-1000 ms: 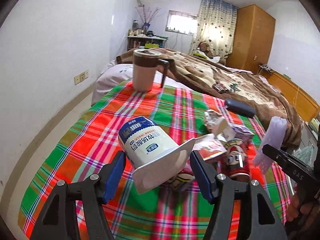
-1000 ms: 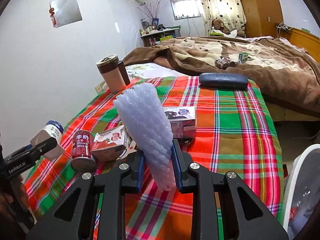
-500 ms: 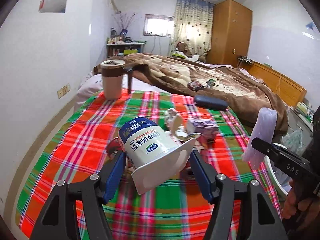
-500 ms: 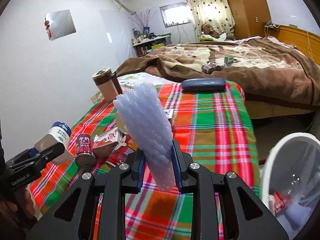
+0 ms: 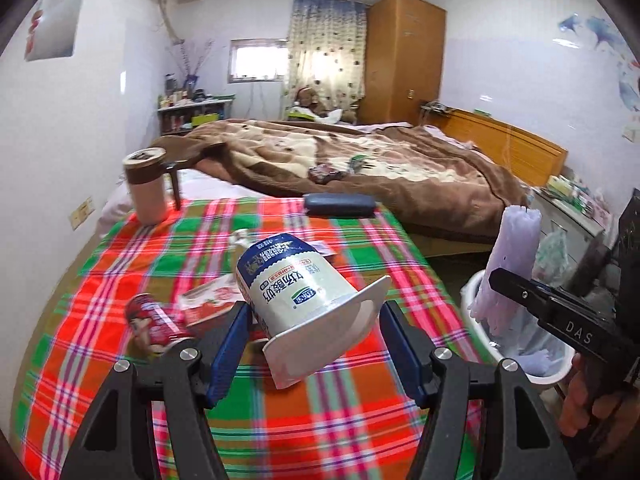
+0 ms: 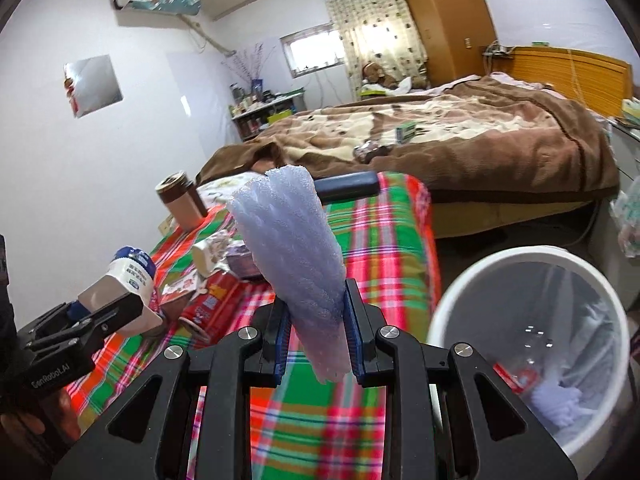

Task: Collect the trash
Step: 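Carry the yogurt cup and foam net over the white bin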

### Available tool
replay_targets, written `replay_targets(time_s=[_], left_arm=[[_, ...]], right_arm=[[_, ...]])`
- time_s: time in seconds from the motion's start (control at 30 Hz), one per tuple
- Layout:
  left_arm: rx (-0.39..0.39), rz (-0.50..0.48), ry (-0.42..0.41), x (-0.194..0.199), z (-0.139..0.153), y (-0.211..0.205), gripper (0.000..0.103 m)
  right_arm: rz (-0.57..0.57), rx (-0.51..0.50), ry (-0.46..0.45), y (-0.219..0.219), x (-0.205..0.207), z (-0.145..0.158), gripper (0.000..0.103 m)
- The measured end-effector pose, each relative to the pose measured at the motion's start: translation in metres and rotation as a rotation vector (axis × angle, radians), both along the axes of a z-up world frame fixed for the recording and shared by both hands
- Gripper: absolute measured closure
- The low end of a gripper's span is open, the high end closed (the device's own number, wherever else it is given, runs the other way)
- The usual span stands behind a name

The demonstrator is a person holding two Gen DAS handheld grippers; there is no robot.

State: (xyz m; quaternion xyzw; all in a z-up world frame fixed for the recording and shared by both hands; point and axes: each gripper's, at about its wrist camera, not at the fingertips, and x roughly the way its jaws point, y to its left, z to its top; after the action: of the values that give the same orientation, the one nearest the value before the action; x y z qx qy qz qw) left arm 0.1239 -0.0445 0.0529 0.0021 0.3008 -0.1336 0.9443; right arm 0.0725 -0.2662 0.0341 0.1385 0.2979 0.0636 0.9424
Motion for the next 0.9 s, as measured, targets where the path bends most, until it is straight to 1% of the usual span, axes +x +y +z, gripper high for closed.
replay_targets(time_s=[0.17,0.27,0.63,0.9], left_arm=[[0.004,-0.073,-0.003,-0.005,0.002,-0.035,0.037],[0.007,-0.122,-0.004,-0.006,0.003,-0.057,0.037],[0.005,-0.274,0.006,-0.011,-0.001,-0.134,0.037],[0.021,-0.365,0.037,-0.014,-0.013,-0.183,0.037]], right_arm=[[-0.040,0.000,-0.005,-0.016,-0.011,0.002,0.078],[-0.094,-0.004,0.001,-0.035,-0.020,0.001,0.078],[-0.227,-0.007,0.019,-0.079,-0.038,-0.003,0.078],[-0.287,-0.038,0.091,-0.103,-0.045,-0.018,0.078]])
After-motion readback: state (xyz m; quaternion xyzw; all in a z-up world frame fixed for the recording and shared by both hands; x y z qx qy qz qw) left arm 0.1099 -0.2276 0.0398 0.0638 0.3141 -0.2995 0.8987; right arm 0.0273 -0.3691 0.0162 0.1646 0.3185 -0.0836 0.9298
